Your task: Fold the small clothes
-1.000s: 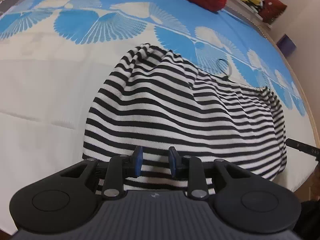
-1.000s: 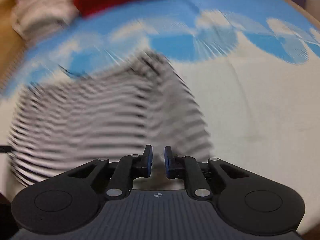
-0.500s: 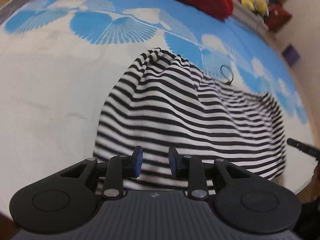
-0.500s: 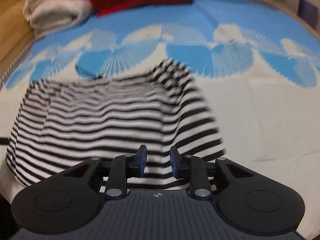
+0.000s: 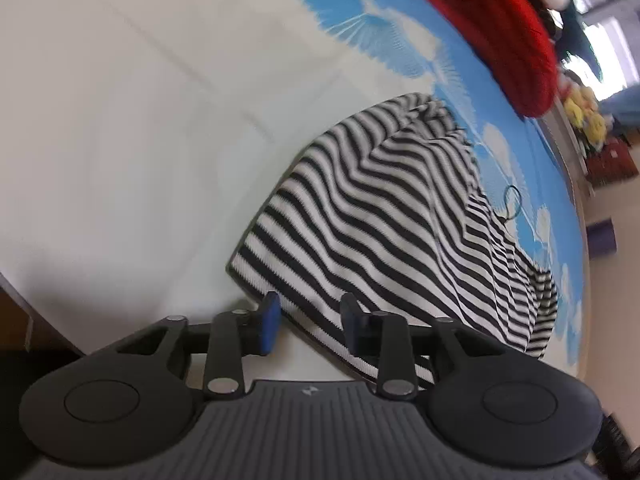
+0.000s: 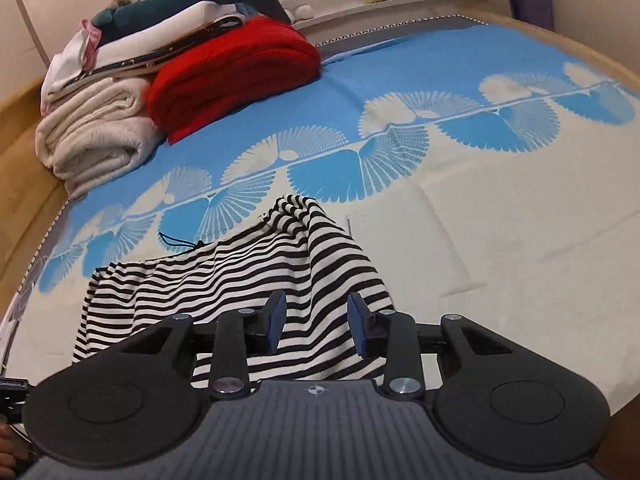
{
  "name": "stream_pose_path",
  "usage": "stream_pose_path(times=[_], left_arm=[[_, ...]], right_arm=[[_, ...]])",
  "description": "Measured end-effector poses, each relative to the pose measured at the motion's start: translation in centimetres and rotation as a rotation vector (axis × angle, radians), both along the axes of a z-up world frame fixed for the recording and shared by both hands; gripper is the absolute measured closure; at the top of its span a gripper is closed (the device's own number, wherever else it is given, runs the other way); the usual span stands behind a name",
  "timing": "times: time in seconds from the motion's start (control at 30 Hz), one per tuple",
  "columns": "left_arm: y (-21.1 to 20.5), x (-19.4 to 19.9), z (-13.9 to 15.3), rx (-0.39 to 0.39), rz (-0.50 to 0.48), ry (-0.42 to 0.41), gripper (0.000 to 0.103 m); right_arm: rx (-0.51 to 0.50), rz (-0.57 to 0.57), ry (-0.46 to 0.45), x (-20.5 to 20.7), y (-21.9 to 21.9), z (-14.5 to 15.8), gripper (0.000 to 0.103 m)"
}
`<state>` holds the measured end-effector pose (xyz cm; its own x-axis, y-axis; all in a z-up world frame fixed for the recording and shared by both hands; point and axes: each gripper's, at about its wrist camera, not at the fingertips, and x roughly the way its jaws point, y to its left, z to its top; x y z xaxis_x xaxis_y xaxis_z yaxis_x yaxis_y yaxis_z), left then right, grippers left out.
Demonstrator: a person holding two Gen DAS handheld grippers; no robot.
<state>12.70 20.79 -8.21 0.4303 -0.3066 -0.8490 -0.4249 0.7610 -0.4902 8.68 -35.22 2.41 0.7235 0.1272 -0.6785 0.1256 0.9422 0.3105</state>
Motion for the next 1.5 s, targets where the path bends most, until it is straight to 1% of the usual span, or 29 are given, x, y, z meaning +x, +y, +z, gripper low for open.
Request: stream_pose_path(times=[0.03,0.1,0.27,0.4,0.53,0.73,0.77,0.8,0.83,0.87,0.9,0.97,1.03,1.1,1.17,1.27,1.4,1.5], left_arm=[[0.0,0.2,-0.5,-0.013,0.007,0.019,0.063],[-0.1,0.4,-1.1,-0.015,0.015,0.045,0.062],[-0.2,0.9,-2.3,-0.006,0.057,0.079,0.061],[-0.2,1.5,-2.6,0.006,0.079,0.064,0.061],[-0.3,2.0,-2.9,0.015,0.095,0.046,0.061],[-0.9,2.6,-2.9,0.051,0.084,0.022,0.063],[-1.0,2.6,-2.9,0.058,0.08,0.019,0.067],[-1.0,2.6,-2.9,0.067,0.073,0.016,0.078],[-1.1,2.6,-2.8,0.072,0.066,0.012,0.084],[-1.0,2.5,-2.7,0.075,0.061,0.004,0.093],[-1.0,2.4,-2.5,0.081,0.06,-0.008,0.095],[-1.1,2.0,-1.6,0.108,0.053,-0.041,0.096],[-1.2,1.5,-0.8,0.118,0.053,-0.069,0.096],[-1.3,1.2,-0.6,0.132,0.042,-0.072,0.096],[-1.4,1.3,-0.7,0.133,0.03,-0.064,0.095],[-1.2,1.3,-0.9,0.123,0.045,-0.045,0.092],[-1.1,1.6,-1.4,0.117,0.055,-0.025,0.085],[-1.2,1.9,-1.7,0.121,0.054,-0.014,0.083]], right_arm=[[-0.013,0.0,-0.002,-0.1,0.2,-0.1,0.068],[-0.057,0.0,-0.001,0.2,0.5,-0.3,0.068],[-0.08,0.014,0.013,0.2,0.7,-0.8,0.068],[-0.095,0.018,0.0,0.0,0.6,-0.6,0.068],[-0.098,0.003,0.006,0.0,0.3,-0.7,0.068],[-0.109,-0.015,0.019,0.1,0.0,-1.1,0.068],[-0.113,-0.016,0.021,0.2,0.1,-1.1,0.068],[-0.117,-0.017,0.023,0.2,0.2,-1.2,0.068],[-0.123,-0.018,0.026,0.2,0.2,-1.3,0.068],[-0.127,-0.019,0.029,0.3,0.3,-1.3,0.068],[-0.13,-0.02,0.031,0.3,0.3,-1.4,0.068],[-0.133,-0.024,0.037,0.4,0.3,-1.5,0.068],[-0.141,-0.027,0.044,0.6,0.4,-1.7,0.068],[-0.146,-0.028,0.053,0.7,0.5,-1.8,0.068],[-0.148,-0.028,0.057,0.8,0.7,-1.9,0.068],[-0.154,-0.021,0.06,1.0,1.0,-2.0,0.068],[-0.16,-0.016,0.065,1.0,1.2,-2.1,0.068],[-0.161,-0.016,0.065,1.0,1.2,-2.1,0.068]])
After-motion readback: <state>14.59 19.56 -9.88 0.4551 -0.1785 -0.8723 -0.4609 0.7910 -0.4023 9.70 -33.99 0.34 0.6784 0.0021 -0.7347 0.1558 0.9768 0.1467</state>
